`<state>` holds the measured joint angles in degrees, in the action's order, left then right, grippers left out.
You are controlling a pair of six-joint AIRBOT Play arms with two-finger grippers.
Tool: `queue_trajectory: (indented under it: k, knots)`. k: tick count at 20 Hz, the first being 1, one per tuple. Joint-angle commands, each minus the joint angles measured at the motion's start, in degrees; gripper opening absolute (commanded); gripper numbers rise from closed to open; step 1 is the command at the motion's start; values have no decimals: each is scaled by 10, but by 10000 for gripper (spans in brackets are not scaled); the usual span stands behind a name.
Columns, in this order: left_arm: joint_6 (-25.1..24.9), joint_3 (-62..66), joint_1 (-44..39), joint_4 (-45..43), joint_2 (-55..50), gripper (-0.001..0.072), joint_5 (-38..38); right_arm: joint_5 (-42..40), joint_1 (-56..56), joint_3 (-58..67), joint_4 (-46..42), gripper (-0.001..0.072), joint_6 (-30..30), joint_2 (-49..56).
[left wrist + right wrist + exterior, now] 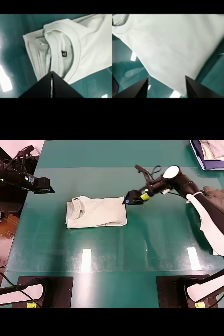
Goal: Fold the shirts.
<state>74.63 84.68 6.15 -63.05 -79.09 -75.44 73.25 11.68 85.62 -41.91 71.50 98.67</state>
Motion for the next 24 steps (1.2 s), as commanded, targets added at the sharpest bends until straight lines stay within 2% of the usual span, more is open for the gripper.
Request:
queue_trajectory:
  k: [1, 6, 8, 11, 12, 15, 17, 18, 20, 24]
  knots:
    - [-1, -21, -1, 23, 0, 23, 25, -57, -37, -88, 51, 712, 7, -7]
    - [-10, -21, -1, 23, 0, 24, 31, -161, -2, -146, 102, 685, 5, 1]
    - [-16, -21, -1, 22, 0, 24, 30, -174, 25, -138, 129, 665, -2, 21]
    - [-18, -21, -1, 22, 0, 24, 30, -150, 64, -80, 148, 658, -3, 75]
    - [-24, -21, -1, 22, 0, 24, 29, -146, 76, -61, 157, 627, -6, 91]
    - [-27, -21, -1, 22, 0, 24, 22, -148, 109, -10, 169, 339, -31, 123]
    - [-31, -21, -1, 22, 0, 24, 13, -148, 121, 4, 168, 19, -61, 125]
    - [-31, -21, -1, 22, 0, 24, 12, -145, 121, 11, 166, 20, -66, 123]
    - [-31, -21, -1, 22, 1, 23, 10, -153, 105, 4, 163, 18, -30, 101]
    - [-31, -21, -1, 43, 2, 23, 9, -177, 9, -70, 129, 18, -21, -23]
